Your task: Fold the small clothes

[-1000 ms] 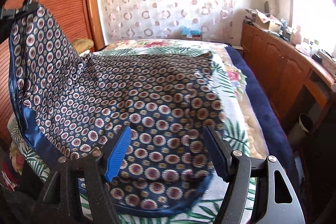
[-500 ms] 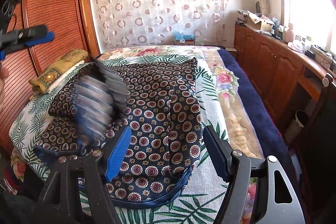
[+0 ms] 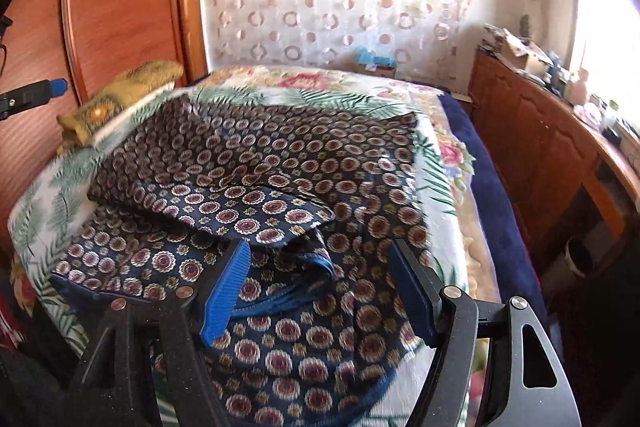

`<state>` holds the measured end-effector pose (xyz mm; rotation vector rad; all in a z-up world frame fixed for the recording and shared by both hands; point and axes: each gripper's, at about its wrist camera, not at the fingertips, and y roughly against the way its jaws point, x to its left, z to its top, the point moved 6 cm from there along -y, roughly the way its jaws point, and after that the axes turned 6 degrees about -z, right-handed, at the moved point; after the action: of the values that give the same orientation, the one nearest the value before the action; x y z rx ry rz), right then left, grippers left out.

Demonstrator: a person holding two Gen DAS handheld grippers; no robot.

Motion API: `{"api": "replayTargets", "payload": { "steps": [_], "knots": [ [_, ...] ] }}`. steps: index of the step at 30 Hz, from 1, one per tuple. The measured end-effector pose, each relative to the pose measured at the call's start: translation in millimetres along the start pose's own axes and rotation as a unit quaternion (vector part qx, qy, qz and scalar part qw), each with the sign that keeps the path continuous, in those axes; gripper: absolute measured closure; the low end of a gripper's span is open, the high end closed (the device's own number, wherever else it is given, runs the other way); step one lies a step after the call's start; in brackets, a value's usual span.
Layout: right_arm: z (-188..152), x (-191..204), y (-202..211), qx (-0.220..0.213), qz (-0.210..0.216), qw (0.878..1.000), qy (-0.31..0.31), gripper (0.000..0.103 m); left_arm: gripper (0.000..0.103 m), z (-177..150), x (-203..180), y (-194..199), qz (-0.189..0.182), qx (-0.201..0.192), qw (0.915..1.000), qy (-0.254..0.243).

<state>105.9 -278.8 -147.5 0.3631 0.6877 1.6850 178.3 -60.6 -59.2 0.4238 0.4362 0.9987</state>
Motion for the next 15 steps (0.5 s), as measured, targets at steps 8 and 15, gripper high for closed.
{"api": "replayTargets", "payload": {
  "steps": [8,15],
  "knots": [
    [28.3,22.1,-20.2,0.014,0.035,0.998,0.052,0.03,0.027,-23.3,22.3,-1.2,0.022,0.008,0.9995,0.021],
    [31.2,52.2,-25.2,0.02,0.069,0.992,0.104,0.03,0.027,-33.7,27.1,-4.7,0.021,0.014,0.9992,0.031]
  ]
}}
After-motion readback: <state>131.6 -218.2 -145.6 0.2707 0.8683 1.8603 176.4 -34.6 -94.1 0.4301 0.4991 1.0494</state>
